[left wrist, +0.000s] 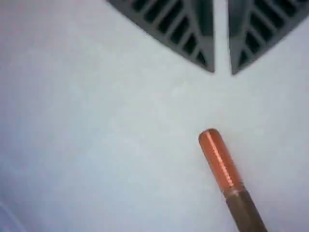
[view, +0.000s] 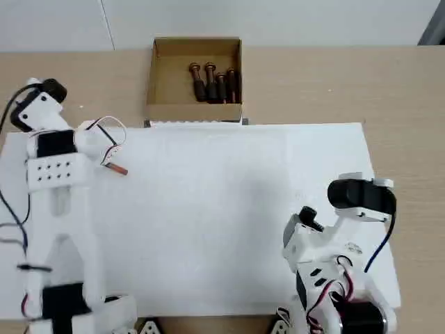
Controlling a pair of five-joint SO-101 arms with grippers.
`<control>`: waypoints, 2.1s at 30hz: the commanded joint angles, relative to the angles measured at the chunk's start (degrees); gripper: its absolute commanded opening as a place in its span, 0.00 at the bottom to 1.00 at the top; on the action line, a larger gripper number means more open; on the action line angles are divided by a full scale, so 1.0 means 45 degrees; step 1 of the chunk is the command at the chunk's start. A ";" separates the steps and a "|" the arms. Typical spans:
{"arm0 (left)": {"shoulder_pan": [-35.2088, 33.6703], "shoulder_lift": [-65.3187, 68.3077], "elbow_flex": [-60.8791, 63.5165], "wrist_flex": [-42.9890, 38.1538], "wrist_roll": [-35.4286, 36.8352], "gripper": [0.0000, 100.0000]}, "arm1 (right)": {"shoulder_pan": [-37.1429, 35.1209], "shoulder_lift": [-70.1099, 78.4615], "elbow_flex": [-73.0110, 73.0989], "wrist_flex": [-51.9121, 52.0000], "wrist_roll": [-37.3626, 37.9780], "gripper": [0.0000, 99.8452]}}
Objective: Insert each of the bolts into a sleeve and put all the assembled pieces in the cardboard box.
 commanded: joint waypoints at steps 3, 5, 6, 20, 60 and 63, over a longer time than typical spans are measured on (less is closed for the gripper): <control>-0.0371 0.1504 -0.1377 0.0098 0.0664 0.01 | 0.0049 -0.0107 0.0234 -0.0694 0.0137 0.00; -0.0625 0.2110 -0.1768 0.0098 0.0742 0.01 | 0.0029 -0.0107 0.0449 -0.0713 0.0137 0.00; -0.0801 0.2442 -0.1983 0.0098 0.0742 0.01 | 0.0029 -0.0107 0.0547 -0.0772 0.0137 0.00; -0.1192 0.5509 -0.4327 0.0000 0.0742 0.11 | -0.0674 -0.0205 0.0996 -0.1338 0.0742 0.00; -0.0547 0.5197 -0.7863 0.2168 0.0703 0.00 | -0.0713 -0.0225 0.1153 -0.1514 0.0762 0.00; -0.0137 0.3849 -0.7863 0.2364 0.0684 0.00 | -0.0713 -0.0225 0.1153 -0.1514 0.0781 0.00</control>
